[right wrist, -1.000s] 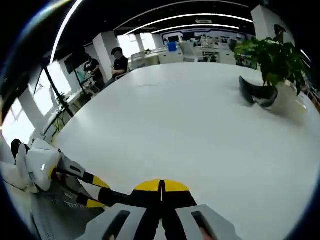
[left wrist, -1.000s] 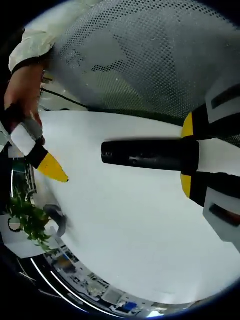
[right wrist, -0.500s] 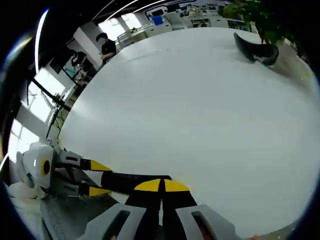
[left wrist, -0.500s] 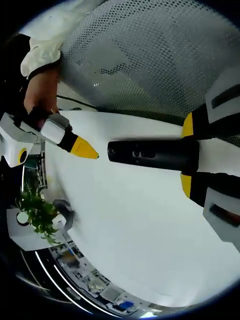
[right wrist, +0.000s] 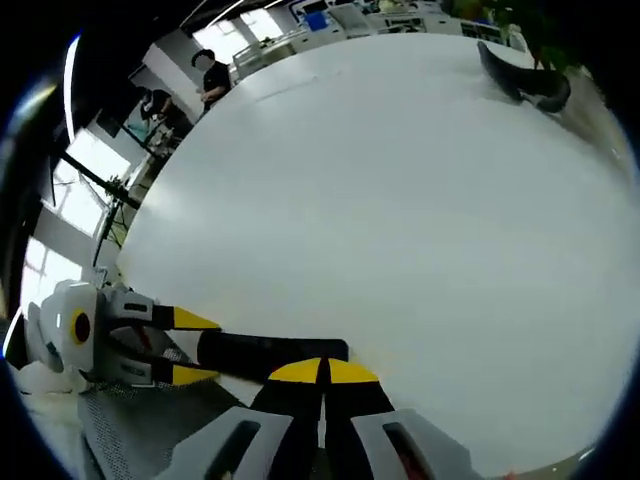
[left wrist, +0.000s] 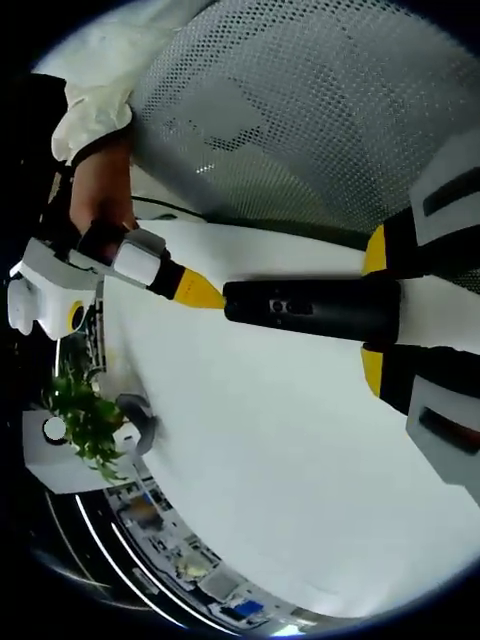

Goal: Press the specified remote control buttons in sequence, fully releasing each button before pressing the next.

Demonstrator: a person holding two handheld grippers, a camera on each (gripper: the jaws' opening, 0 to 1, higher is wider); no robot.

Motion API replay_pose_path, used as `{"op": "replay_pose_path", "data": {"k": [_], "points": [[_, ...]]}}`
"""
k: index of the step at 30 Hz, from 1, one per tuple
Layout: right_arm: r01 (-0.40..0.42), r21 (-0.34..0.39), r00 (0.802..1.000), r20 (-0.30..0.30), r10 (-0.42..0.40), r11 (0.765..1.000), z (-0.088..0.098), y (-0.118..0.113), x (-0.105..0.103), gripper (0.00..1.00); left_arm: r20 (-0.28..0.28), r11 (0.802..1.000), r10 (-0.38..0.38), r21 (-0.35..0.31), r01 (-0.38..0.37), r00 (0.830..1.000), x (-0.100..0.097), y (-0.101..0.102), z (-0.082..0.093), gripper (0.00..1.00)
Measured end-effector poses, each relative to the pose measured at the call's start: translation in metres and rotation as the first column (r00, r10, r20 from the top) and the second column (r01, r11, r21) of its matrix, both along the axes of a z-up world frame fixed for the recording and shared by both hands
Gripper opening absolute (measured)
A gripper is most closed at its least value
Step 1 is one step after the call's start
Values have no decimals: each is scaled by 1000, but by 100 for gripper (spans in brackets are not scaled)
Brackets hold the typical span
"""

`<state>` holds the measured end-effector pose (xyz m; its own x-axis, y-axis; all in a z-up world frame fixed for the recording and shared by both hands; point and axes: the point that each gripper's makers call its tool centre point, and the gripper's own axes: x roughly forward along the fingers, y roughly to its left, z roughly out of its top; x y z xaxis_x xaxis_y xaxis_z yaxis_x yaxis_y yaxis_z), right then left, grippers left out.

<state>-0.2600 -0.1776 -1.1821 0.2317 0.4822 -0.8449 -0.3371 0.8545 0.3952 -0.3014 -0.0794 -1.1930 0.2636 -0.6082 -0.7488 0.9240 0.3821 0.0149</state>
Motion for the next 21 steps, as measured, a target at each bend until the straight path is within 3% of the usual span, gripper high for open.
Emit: {"op": "replay_pose_path", "data": {"k": [21], "points": [[-41, -12, 999, 26, 42, 999, -1, 1, 0, 0, -6, 1000, -11, -28, 11, 1000, -1, -3, 0, 24]]}}
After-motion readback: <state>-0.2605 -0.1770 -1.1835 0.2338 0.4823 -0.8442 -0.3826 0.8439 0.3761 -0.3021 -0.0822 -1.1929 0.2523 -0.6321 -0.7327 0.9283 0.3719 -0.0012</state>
